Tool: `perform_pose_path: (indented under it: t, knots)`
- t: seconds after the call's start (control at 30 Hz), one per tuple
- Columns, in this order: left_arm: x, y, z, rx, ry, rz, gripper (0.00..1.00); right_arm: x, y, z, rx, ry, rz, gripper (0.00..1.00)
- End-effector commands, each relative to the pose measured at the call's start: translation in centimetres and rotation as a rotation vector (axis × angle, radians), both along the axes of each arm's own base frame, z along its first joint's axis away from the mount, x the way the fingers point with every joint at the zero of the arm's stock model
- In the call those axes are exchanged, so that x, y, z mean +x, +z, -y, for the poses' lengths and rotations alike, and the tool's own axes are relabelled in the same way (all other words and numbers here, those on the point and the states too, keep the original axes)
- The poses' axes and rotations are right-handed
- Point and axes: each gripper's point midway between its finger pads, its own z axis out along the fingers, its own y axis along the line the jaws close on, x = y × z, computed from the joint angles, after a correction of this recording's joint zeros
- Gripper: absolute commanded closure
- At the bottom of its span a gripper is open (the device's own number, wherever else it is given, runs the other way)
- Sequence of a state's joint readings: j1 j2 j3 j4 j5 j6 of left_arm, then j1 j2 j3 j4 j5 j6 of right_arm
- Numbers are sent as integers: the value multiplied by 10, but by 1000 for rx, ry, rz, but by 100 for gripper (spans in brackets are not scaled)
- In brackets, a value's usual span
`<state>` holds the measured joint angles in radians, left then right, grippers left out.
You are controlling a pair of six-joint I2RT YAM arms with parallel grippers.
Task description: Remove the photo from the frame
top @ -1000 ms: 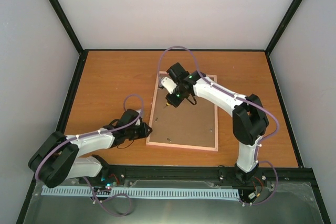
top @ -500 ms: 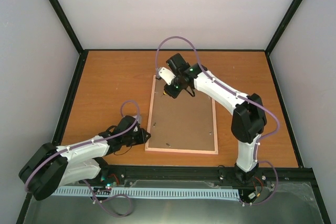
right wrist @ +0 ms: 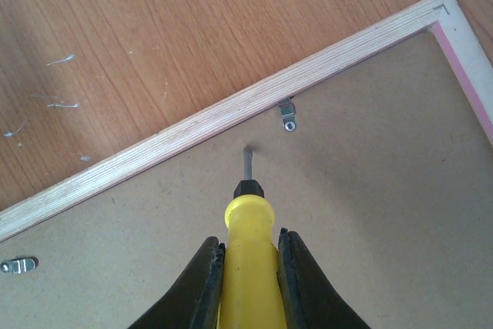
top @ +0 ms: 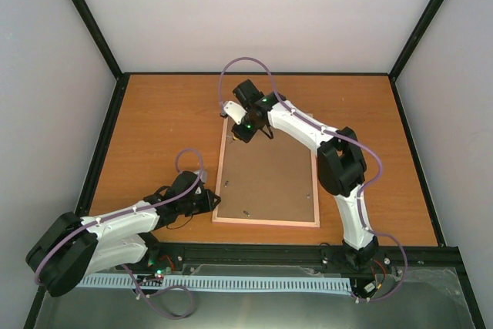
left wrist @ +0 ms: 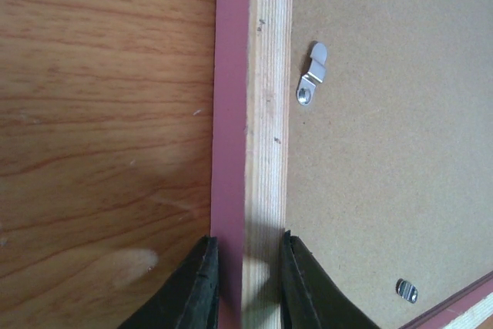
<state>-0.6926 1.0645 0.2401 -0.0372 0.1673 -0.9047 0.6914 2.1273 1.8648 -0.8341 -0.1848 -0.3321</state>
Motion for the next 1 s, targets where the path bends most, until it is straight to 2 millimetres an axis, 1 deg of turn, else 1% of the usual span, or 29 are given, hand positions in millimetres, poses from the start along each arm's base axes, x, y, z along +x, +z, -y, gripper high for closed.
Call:
perform_pose_path:
  t: [0.0, 0.33, 0.53, 0.73, 0.77, 0.8, 0.87, 0.97]
  knots:
    - [-16, -16, -5, 15, 14, -84, 99, 9, 7, -9, 31, 1, 19, 97]
    - [-16, -16, -6, 7, 20, -80, 99, 23, -4, -12, 17, -23, 32, 97]
    - [-17, -17, -6, 9, 19, -84, 99, 34, -14, -7, -25, -59, 52, 97]
    - [-17, -16, -6, 6, 21, -81, 99, 37, -17, 4, -77, -84, 61, 97]
    - [-17, -17, -7, 7, 21, -82, 99, 37, -17, 6, -88, -94, 65, 97]
    - [-17, -17, -7, 7, 22, -82, 99, 42, -17, 14, -119, -131, 85, 97]
    - [-17, -17, -7, 7, 24, -82, 99, 53, -13, 28, -160, -205, 123, 97]
    - [-17, -17, -7, 5, 26, -82, 99, 60, 5, 41, -144, -277, 149, 97]
